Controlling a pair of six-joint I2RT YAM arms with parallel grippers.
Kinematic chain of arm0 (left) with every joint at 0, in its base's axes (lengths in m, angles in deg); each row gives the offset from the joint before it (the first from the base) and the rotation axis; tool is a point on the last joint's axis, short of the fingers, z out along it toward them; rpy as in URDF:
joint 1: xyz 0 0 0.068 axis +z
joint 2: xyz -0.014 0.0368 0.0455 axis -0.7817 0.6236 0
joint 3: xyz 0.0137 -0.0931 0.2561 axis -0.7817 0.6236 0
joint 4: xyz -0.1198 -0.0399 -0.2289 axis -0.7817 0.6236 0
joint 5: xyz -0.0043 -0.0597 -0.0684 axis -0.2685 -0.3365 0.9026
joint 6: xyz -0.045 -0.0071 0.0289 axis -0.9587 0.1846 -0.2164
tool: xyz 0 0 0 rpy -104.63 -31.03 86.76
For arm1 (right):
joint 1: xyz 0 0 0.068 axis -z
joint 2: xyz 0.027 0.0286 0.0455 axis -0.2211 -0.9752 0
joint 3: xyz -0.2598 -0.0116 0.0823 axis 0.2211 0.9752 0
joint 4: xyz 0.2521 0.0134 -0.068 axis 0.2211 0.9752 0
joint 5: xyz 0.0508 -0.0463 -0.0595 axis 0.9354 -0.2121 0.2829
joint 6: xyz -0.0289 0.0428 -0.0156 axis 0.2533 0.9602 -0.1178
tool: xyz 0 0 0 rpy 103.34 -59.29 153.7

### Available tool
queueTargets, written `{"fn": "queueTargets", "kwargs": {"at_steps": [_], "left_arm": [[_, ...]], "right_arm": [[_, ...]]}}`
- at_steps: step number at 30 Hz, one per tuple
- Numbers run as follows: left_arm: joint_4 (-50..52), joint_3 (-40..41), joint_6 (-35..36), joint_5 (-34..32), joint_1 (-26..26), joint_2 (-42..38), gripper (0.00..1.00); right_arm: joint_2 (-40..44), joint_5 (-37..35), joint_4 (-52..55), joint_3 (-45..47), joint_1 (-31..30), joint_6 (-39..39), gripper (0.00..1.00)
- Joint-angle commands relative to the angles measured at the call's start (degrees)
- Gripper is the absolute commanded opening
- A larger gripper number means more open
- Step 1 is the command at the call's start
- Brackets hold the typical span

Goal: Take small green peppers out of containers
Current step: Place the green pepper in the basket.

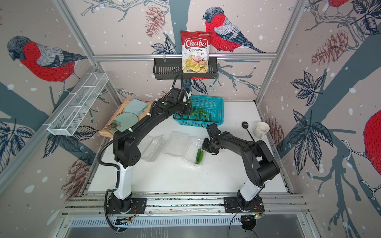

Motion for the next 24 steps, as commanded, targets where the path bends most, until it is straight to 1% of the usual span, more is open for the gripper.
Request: {"fn": "queueTargets", "kwargs": {"at_steps": [1,5,9,12,13,14,15,17,18,19,20,24], "left_arm": [[-2.31,-4.90,-1.82,2.51,1.59,5.75,0.06],[-6.66,-6.78,-3.07,3.91,3.27,12.51,0.06],[-5.77,-10.81,-3.47,0.38,3.30,18.56,0.07],[-4.79,-11.94,-3.25,-0.71,3.34,20.92,0.12],[-4.60,-11.80,-3.28,-0.85,3.36,21.11,0.17],[-4.33,-11.52,-3.22,-0.70,3.37,21.00,0.29],[-4.20,-11.03,-3.18,-0.55,3.29,20.59,0.45],[-3.59,-9.99,-3.58,-1.12,3.22,19.13,0.75],[-3.24,-9.57,-3.74,-1.73,3.13,18.03,0.86],[-2.87,-9.30,-3.63,-2.19,3.02,16.91,0.92],[-2.13,-9.29,-3.45,-2.62,2.81,15.59,0.96],[1.56,-8.96,-2.31,-4.90,0.91,9.30,0.96]], "right_arm": [[-0.38,-0.15,1.89,-0.59,-0.04,-0.65,0.09],[-0.21,-0.18,2.07,-0.84,-0.25,-0.39,0.09],[0.52,-0.65,2.74,-0.60,-0.43,-0.31,0.09],[0.75,-1.09,3.20,-0.88,-0.47,-0.47,0.09],[0.69,-1.19,3.22,-0.95,-0.39,-0.48,0.09],[0.59,-1.27,3.32,-1.04,-0.44,-0.56,0.09],[0.43,-1.17,3.29,-1.13,-0.46,-0.56,0.09],[0.07,-1.09,3.05,-1.21,-0.47,-0.56,0.09],[-0.13,-1.10,3.09,-1.35,-0.47,-0.64,0.09],[-0.36,-1.08,3.07,-1.61,-0.47,-0.78,0.09],[-0.62,-1.16,3.11,-1.94,-0.39,-0.95,0.09],[-2.11,-1.62,3.22,-3.90,-0.14,-1.09,0.09]]}}
